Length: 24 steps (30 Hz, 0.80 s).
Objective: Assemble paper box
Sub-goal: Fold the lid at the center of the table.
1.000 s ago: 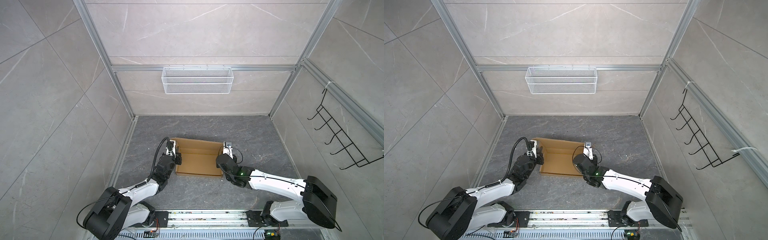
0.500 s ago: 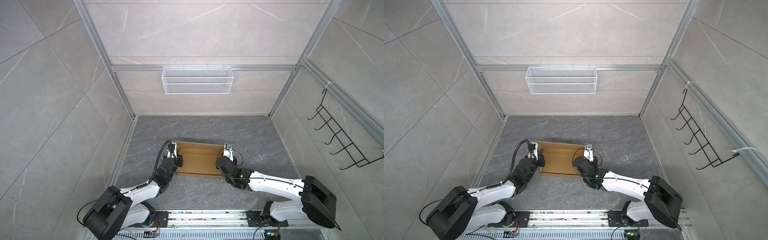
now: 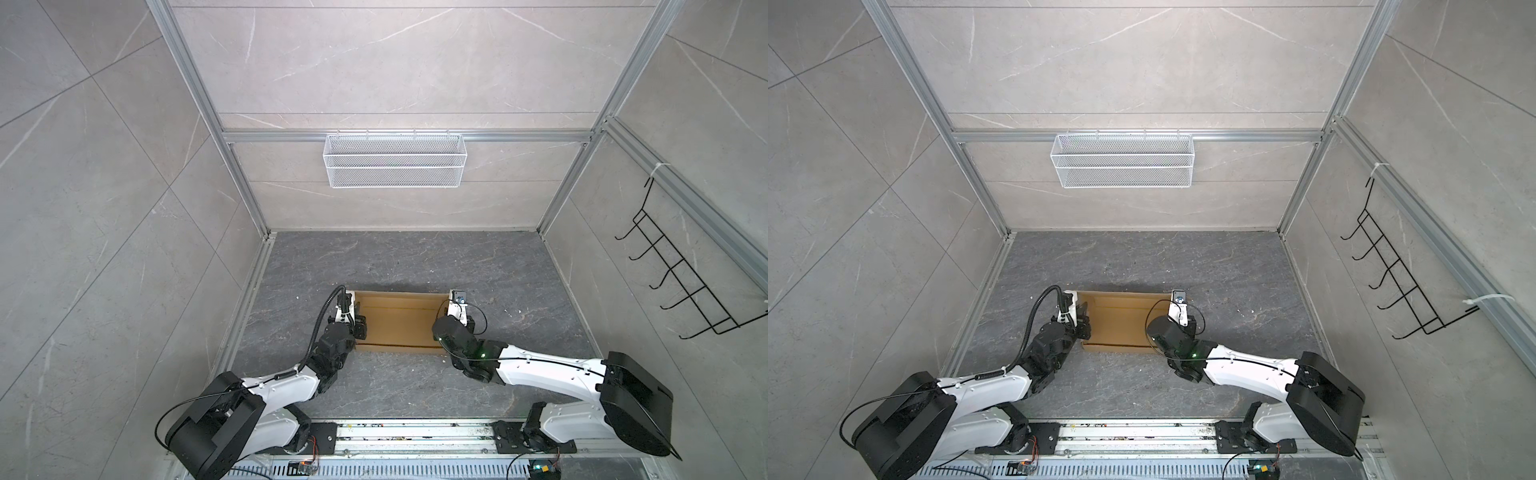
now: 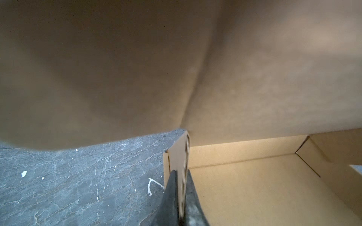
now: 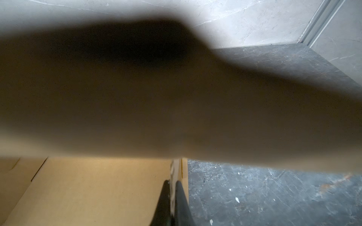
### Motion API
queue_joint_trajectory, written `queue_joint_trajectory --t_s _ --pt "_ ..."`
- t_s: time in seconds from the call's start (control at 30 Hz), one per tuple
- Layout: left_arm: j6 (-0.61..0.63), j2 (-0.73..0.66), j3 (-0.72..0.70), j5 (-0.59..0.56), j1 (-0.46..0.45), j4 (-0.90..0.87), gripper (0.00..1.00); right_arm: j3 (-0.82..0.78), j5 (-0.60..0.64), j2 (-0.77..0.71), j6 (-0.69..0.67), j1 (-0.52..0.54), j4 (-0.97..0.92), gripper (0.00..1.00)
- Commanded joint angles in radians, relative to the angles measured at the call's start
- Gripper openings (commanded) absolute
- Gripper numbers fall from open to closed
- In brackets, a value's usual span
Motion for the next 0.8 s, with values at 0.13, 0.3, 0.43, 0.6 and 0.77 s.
queue_joint_trajectory --t_s 0.13,0.3,0.43,0.6,0.77 --pt "0.026 0.014 -0.051 0.138 -0.042 -0.070 0.02 -0.053 -0.151 0.025 -0.005 0.026 -0.052 0.05" --pt "0.035 -0.011 -0.082 0.119 -0.044 -0.067 0.02 -0.064 -0.182 0.006 -0.040 0.025 -0.075 0.09" --pt "0.042 -0.029 -0.098 0.111 -0.044 -0.068 0.02 -0.071 -0.206 -0.009 -0.046 0.026 -0.093 0.13" --pt "0.046 -0.048 -0.107 0.094 -0.045 -0.073 0.02 -0.077 -0.224 -0.047 -0.053 0.025 -0.127 0.25" --pt "0.050 -0.047 -0.107 0.086 -0.047 -0.074 0.02 -0.084 -0.271 -0.114 -0.080 0.026 -0.168 0.42"
